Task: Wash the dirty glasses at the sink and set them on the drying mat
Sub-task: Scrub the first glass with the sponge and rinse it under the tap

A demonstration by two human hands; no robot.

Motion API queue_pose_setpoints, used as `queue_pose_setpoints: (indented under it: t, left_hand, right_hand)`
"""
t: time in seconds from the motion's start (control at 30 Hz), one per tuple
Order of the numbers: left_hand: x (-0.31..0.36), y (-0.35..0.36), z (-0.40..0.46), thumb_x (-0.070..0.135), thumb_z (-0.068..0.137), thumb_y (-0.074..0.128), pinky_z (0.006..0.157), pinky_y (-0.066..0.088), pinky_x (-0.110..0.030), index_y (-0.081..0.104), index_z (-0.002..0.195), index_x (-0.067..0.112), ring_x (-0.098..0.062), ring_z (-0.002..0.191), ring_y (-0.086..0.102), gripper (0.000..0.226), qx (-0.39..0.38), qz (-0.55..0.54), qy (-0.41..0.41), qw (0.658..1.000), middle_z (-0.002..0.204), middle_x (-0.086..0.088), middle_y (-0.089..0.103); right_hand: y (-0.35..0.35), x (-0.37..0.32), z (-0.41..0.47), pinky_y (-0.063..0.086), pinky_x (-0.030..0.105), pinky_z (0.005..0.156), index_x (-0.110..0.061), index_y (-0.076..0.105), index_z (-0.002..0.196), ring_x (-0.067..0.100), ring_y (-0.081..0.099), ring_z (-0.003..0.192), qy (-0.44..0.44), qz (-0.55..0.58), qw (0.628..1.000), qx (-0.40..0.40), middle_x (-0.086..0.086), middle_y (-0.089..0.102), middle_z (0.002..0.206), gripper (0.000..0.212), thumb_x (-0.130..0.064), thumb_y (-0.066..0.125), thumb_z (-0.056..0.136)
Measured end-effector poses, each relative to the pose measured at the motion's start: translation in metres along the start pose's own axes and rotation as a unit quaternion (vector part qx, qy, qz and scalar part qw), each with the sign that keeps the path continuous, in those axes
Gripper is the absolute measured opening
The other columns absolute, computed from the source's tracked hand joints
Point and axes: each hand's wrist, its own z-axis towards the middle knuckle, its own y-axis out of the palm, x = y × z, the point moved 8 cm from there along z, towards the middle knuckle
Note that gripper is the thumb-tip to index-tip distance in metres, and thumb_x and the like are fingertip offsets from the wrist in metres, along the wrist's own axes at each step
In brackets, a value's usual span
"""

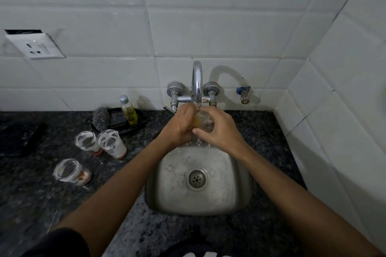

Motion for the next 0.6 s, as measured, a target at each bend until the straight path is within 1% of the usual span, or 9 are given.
queue_pose_setpoints:
  t: [0.07,0.1,0.2,0.27,0.37,0.43,0.5,0.57,0.6]
  left_hand:
    - [-0.002,-0.004,0.001,0.000,0.081,0.071,0.088,0.038,-0.028,0.055,0.110,-0.001,-0.021,0.098,0.050,0.033,0.003,-0.005,-0.003,1.000,0.106,-0.010,0.055]
    - [-0.003,-0.005,0.002,-0.002,0.080,0.072,0.086,0.039,-0.029,0.055,0.109,-0.001,-0.022,0.098,0.050,0.034,0.004,-0.004,-0.008,1.000,0.106,-0.011,0.055]
    - [-0.003,-0.007,0.000,-0.001,0.086,0.071,0.083,0.036,-0.025,0.055,0.108,-0.001,-0.018,0.094,0.046,0.027,0.029,-0.001,-0.014,0.999,0.104,-0.006,0.053]
    - [-0.001,-0.004,-0.001,0.004,0.090,0.069,0.085,0.035,-0.020,0.057,0.110,-0.001,-0.014,0.095,0.045,0.024,0.033,-0.016,-0.018,0.999,0.105,-0.003,0.053]
    - [0.003,-0.003,0.000,0.006,0.085,0.063,0.088,0.044,-0.032,0.055,0.112,-0.003,-0.021,0.098,0.050,0.030,0.017,-0.034,-0.013,0.999,0.107,-0.011,0.056]
    - [0.001,-0.005,0.001,0.009,0.082,0.060,0.085,0.045,-0.038,0.054,0.109,-0.002,-0.022,0.097,0.049,0.029,0.004,-0.030,-0.005,1.000,0.106,-0.008,0.052]
    - [-0.001,-0.006,0.000,0.015,0.085,0.058,0.086,0.045,-0.036,0.054,0.109,0.000,-0.017,0.099,0.046,0.029,0.004,-0.026,-0.010,1.000,0.107,-0.003,0.050]
    - [0.001,-0.006,0.000,0.015,0.090,0.058,0.092,0.043,-0.030,0.056,0.115,-0.002,-0.014,0.103,0.046,0.031,0.019,-0.025,-0.006,0.999,0.110,-0.006,0.054]
    - [0.003,-0.005,0.000,0.014,0.090,0.057,0.094,0.042,-0.028,0.057,0.116,-0.003,-0.014,0.104,0.047,0.031,0.024,-0.031,-0.004,0.999,0.110,-0.007,0.055]
  right_hand:
    - [0.002,-0.011,-0.002,0.052,0.029,0.104,-0.014,0.059,0.143,0.016,0.060,0.125,-0.082,-0.058,0.995,-0.015,0.003,0.060,0.139,0.072,-0.026,0.090,0.078]
    - [0.003,-0.008,-0.002,0.051,0.028,0.105,-0.015,0.059,0.143,0.015,0.059,0.126,-0.078,-0.043,0.996,-0.015,0.002,0.059,0.139,0.073,-0.027,0.091,0.078]
    - [0.008,0.014,0.002,0.059,0.025,0.092,-0.021,0.055,0.142,0.007,0.068,0.111,0.061,0.092,0.994,-0.024,-0.004,0.065,0.130,0.076,-0.046,0.089,0.079]
    - [0.007,0.020,0.003,0.061,0.025,0.083,-0.020,0.056,0.136,0.007,0.071,0.097,0.100,0.088,0.991,-0.026,-0.004,0.070,0.120,0.071,-0.049,0.088,0.080]
    - [0.003,-0.005,0.001,0.057,0.036,0.096,-0.017,0.059,0.138,0.017,0.064,0.115,-0.061,-0.081,0.995,-0.004,0.002,0.064,0.130,0.069,-0.028,0.090,0.078]
    - [0.005,-0.008,-0.002,0.053,0.043,0.103,-0.017,0.059,0.141,0.020,0.058,0.126,-0.104,-0.084,0.991,-0.013,0.002,0.058,0.137,0.071,-0.023,0.089,0.077]
    - [0.005,0.004,-0.003,0.058,0.039,0.099,-0.023,0.057,0.141,0.013,0.062,0.123,-0.020,0.026,0.999,-0.016,-0.005,0.061,0.134,0.071,-0.035,0.090,0.079]
    - [0.011,0.016,-0.003,0.063,0.037,0.090,-0.027,0.056,0.136,0.009,0.071,0.108,0.074,0.104,0.991,-0.040,-0.011,0.067,0.122,0.066,-0.046,0.088,0.082]
    - [0.008,0.017,-0.002,0.063,0.038,0.089,-0.026,0.057,0.135,0.009,0.072,0.102,0.080,0.091,0.992,-0.035,-0.010,0.069,0.118,0.063,-0.046,0.086,0.083]
